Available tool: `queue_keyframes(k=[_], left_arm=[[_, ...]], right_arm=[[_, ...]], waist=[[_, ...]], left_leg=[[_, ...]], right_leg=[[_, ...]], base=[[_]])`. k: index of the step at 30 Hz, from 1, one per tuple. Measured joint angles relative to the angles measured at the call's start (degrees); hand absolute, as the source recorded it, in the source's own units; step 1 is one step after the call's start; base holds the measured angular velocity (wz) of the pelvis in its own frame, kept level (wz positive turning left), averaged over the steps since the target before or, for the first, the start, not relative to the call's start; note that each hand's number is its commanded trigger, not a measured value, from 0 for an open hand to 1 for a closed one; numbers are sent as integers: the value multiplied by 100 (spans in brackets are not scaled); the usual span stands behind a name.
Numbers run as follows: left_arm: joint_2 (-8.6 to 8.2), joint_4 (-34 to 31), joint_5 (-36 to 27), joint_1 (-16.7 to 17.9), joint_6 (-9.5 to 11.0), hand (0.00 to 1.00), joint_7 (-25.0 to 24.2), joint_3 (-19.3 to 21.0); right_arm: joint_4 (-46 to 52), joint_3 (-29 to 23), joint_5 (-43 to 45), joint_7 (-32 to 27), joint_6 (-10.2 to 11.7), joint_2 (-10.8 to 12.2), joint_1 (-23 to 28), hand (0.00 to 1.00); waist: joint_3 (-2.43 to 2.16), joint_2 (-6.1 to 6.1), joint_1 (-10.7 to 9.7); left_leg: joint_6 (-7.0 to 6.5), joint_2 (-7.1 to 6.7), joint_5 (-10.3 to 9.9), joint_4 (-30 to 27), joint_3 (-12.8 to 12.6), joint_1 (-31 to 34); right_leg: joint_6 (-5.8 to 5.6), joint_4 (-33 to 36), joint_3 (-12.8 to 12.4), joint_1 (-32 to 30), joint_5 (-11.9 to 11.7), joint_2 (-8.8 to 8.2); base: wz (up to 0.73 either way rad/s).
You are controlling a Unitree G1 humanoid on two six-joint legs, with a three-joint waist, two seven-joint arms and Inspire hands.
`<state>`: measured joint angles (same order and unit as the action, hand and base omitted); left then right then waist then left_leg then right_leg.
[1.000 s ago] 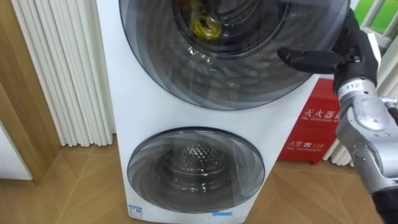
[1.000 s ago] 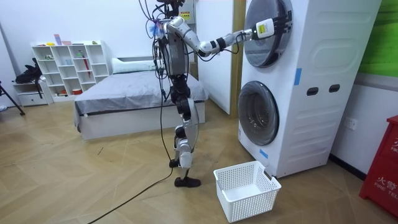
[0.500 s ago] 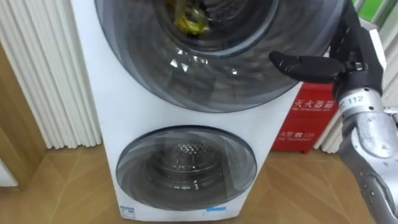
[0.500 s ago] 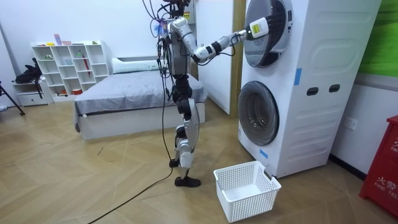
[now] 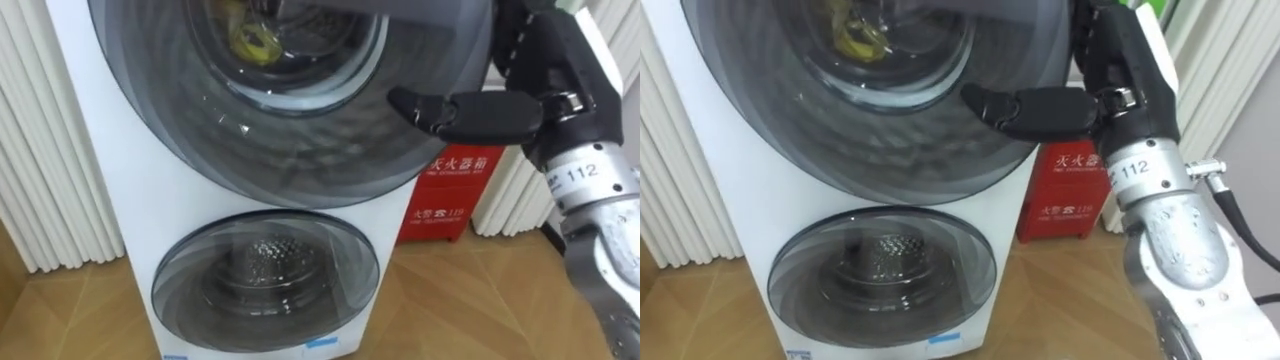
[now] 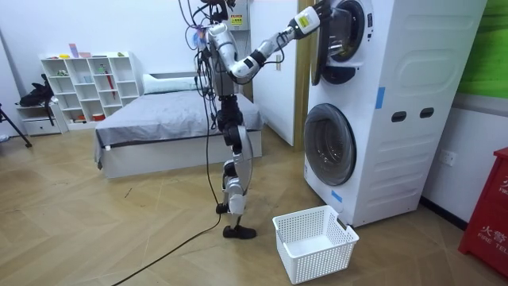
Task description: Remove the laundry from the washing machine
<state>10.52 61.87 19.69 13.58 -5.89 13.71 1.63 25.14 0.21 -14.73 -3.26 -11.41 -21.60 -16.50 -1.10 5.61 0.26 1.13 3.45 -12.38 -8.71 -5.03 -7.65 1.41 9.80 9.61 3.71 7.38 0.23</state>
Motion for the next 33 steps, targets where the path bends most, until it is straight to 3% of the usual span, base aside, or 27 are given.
queue_keyframes(k=[4, 8, 14, 19, 25, 33], left_arm=[[36, -1, 6, 76, -3, 0, -11, 41], [37, -2, 4, 95, -1, 0, -19, 31], [38, 1, 2, 15, 1, 0, -2, 27], [39, -11, -135, -49, -2, 0, -1, 27], [48, -26, -137, -60, -1, 0, -2, 38], [108, -23, -126, -91, 10, 0, -100, 33]], right_arm=[[133, -146, -4, 368, 55, 10, 157, 0], [261, -177, -6, 475, 378, 60, 444, 0], [263, -216, -49, 487, 683, 85, 573, 0], [261, -298, -142, 631, 728, 105, 607, 0], [261, -339, -202, 810, 953, 407, 703, 0], [251, -369, -654, 1088, 1086, 429, 793, 0]], waist=[[9, 25, 11], [9, 36, 13], [12, 32, 8], [18, 20, 11], [33, -49, 22], [32, -62, 20]], left_leg=[[1, -9, 3, -18, -5, 2], [6, -3, 6, -13, 10, 20], [5, -5, 6, -1, 3, 61], [5, -3, 5, 9, -5, 69], [5, -2, 5, 6, -3, 67], [6, 15, 6, 8, -44, 9]], right_leg=[[17, 0, -18, -2, -15, 3], [17, -8, -15, -13, -12, 16], [16, -14, 10, -62, -11, 8], [15, -25, 2, -67, -11, 12], [16, -20, -7, -69, -11, 16], [19, -9, -31, -35, -13, 26]], base=[[-2], [1], [0], [0], [0], [-3]])
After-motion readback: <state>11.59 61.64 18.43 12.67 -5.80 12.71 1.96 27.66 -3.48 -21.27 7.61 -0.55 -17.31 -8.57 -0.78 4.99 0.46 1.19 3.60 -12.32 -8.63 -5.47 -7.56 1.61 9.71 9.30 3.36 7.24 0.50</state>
